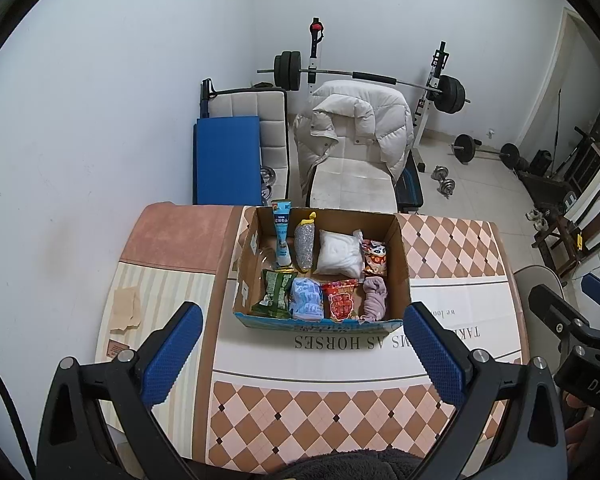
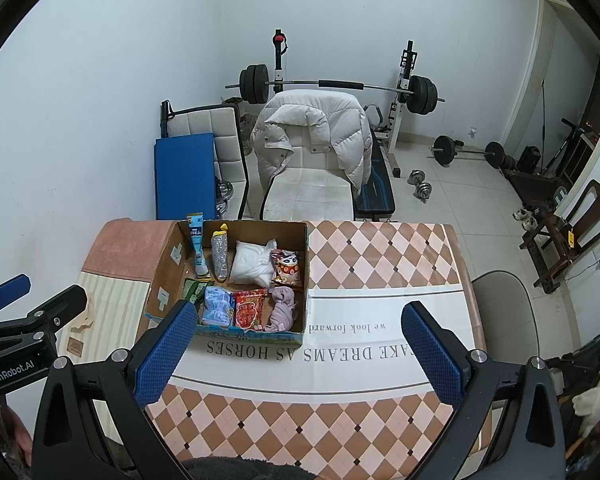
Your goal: Organize soft objects
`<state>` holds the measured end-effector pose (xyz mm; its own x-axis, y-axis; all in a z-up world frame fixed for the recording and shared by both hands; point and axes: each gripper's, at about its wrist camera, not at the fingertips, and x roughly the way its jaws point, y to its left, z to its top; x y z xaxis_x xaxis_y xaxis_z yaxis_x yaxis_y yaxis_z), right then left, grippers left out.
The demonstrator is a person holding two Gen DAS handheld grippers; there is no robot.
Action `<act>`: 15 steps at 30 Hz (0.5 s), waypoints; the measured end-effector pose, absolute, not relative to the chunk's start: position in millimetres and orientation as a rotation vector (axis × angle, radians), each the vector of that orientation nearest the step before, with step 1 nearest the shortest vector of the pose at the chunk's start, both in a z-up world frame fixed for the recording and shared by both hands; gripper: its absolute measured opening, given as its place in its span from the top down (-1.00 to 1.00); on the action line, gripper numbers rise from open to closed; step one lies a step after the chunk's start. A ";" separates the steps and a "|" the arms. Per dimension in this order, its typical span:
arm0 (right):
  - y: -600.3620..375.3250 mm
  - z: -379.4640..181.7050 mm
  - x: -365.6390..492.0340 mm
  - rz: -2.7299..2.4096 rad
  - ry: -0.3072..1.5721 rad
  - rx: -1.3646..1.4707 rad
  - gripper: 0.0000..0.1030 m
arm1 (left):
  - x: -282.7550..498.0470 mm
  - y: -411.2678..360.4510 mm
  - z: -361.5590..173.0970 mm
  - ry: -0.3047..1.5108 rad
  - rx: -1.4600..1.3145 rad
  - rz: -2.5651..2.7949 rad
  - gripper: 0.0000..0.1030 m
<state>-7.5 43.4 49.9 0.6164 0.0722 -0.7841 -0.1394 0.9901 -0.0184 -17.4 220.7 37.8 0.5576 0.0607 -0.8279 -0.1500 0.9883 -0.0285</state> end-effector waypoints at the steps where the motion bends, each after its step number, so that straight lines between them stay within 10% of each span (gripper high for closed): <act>1: 43.4 49.9 -7.5 0.122 0.899 -0.080 -1.00 | -17.5 220.7 37.7 0.971 -0.100 0.125 -1.00; 15: 42.6 50.1 -9.5 0.121 0.897 -0.082 -1.00 | -17.8 221.2 36.7 0.971 -0.098 0.122 -1.00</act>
